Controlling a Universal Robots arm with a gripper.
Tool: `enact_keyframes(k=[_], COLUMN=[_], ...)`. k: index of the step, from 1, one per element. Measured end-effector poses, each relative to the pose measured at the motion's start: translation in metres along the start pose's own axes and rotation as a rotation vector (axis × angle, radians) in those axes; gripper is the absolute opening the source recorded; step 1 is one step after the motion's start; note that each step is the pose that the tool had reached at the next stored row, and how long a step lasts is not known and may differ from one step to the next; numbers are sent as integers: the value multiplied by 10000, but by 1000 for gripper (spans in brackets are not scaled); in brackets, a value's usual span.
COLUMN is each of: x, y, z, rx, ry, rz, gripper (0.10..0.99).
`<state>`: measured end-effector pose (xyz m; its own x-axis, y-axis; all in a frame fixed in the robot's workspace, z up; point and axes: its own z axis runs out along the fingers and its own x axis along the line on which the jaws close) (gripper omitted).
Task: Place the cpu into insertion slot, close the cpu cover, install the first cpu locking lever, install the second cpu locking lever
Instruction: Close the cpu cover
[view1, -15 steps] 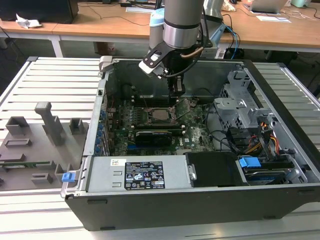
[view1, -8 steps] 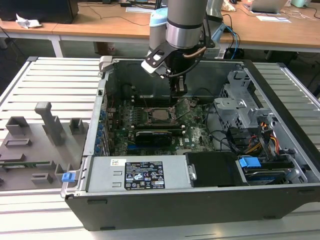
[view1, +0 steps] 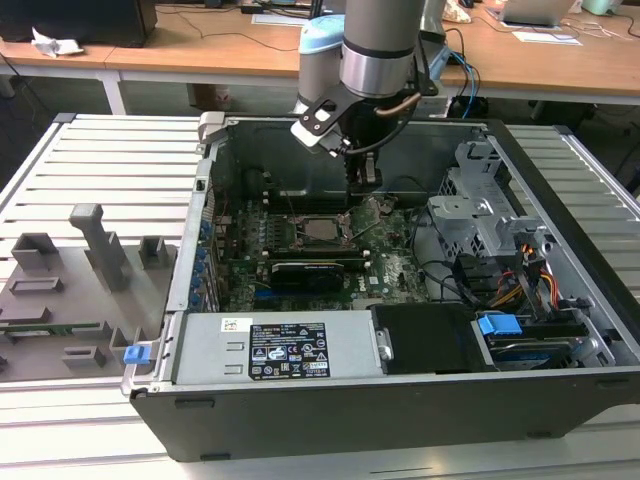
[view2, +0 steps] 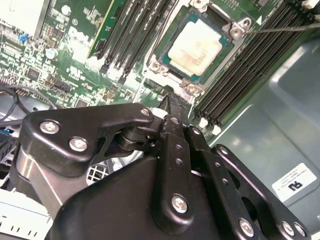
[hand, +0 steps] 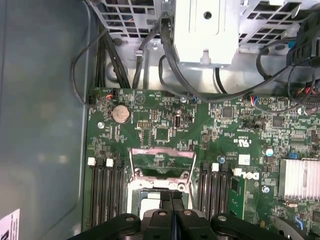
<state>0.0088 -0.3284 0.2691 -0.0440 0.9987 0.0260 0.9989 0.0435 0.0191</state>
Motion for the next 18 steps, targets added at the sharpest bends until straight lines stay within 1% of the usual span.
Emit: enact_keyframes(k=[2, 3, 5, 7, 11, 18], x=[-2, -3, -6, -9, -12, -13], y=[57, 76, 146, 198, 240, 272], z=[2, 2, 5, 11, 37, 62], rx=[37, 41, 45, 47, 54, 52], ry=[3, 4, 6, 4, 5, 9], rz=[3, 2, 2, -9, -240, -243], gripper=[106, 106, 106, 106, 106, 106])
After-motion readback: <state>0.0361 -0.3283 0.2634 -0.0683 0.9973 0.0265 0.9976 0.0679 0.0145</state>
